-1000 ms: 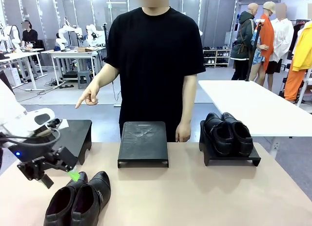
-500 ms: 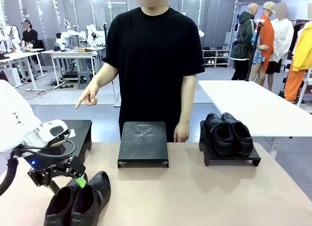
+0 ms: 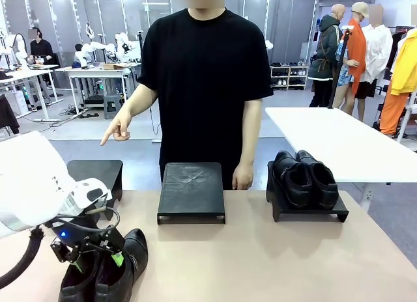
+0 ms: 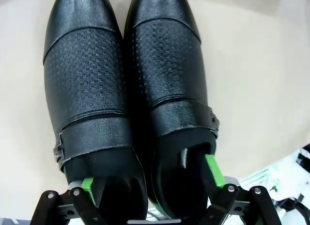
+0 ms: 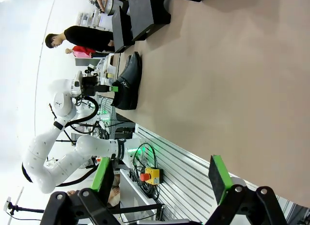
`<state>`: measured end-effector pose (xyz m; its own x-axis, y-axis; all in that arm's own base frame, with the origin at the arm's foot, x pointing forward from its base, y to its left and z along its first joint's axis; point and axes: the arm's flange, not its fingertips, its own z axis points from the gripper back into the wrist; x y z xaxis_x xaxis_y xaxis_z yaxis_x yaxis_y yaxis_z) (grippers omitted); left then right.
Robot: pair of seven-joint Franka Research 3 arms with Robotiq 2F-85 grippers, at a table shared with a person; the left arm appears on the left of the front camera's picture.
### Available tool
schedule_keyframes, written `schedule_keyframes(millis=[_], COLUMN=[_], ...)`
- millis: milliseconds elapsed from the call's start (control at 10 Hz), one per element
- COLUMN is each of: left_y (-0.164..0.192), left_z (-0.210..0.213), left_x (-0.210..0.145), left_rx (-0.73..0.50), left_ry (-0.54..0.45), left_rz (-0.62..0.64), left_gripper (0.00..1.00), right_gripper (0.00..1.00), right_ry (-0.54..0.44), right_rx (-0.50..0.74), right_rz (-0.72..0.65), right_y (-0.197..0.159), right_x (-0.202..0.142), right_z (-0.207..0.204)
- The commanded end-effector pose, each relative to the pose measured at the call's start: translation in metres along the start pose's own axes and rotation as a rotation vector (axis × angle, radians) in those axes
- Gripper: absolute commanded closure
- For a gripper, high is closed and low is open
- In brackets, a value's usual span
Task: Place the shoes on the stand as instructed by the person.
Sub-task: Pick up another pair of Shoes and place it on the Shoes Stand indicated by the person.
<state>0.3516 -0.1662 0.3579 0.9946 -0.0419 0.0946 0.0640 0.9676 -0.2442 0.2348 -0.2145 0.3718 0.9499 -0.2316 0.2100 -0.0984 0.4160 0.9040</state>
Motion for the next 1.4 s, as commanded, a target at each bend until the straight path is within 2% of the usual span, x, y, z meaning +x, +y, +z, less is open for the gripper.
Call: schedule_keyframes(millis=[0, 100, 400, 500, 800, 900, 1300], left_y=[0.021, 0.023, 0.021, 0.021, 0.019, 0.018, 0.011], left_z=[-0.023, -0.027, -0.031, -0.030, -0.025, -0.023, 0.008], left_x=[-0.042, -0.045, -0.055, -0.057, -0.060, -0.061, -0.058], left_rx=[0.050, 0.069, 0.100, 0.104, 0.104, 0.100, 0.077], left_ry=[-0.035, -0.028, -0.029, -0.017, -0.007, -0.004, -0.016], left_rz=[0.028, 0.003, -0.067, -0.069, -0.072, -0.073, -0.074], left_gripper=[0.00, 0.00, 0.90, 1.00, 0.97, 1.00, 1.00], right_gripper=[0.00, 0.00, 0.00, 0.00, 0.00, 0.00, 0.00], right_ry=[-0.011, -0.011, -0.011, -0.011, -0.011, -0.011, -0.011], right_rx=[0.015, 0.015, 0.015, 0.015, 0.015, 0.015, 0.015], right_rz=[0.009, 0.009, 0.009, 0.009, 0.009, 0.009, 0.009], right_y=[0.002, 0.002, 0.002, 0.002, 0.002, 0.002, 0.002], right_x=[0.000, 0.000, 0.000, 0.000, 0.000, 0.000, 0.000], right_z=[0.001, 0.001, 0.001, 0.001, 0.001, 0.001, 0.001])
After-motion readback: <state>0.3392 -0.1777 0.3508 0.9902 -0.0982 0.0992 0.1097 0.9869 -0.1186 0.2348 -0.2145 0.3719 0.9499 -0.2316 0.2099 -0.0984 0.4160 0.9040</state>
